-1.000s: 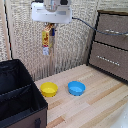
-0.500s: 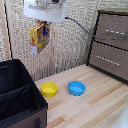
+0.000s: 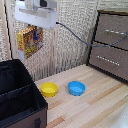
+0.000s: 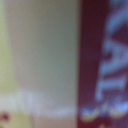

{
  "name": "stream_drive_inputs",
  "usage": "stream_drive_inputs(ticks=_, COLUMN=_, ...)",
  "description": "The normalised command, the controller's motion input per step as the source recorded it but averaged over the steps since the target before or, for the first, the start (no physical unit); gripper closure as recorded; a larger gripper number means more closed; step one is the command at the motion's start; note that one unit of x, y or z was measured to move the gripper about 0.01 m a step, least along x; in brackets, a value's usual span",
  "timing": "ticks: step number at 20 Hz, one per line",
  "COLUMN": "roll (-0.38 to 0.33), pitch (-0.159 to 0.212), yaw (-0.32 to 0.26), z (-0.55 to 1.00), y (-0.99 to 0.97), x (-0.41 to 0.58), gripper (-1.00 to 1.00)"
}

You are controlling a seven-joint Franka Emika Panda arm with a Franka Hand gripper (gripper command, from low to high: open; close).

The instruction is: Kindly direct your grabber toward the cereal bar. Delicately grip the cereal bar using your grabber. Transport the clutched cereal bar to the rear part of the organizer. Set the cereal bar down and place it in the rear section of the organizer.

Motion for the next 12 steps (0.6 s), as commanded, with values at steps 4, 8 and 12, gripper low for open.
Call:
stream_drive_inputs(ticks=4, roll=0.000, pitch=0.000, yaw=-0.181, z=0.00, y=0.66, x=0.000, gripper=1.00)
stream_drive_inputs(ticks=8, roll=0.000, pitch=0.000, yaw=-0.185, z=0.00, y=0.65, x=0.000, gripper=1.00)
stream_drive_inputs(ticks=12, roll=0.000, pitch=0.010, yaw=-0.185, z=0.00, y=0.65, x=0.000, gripper=1.00)
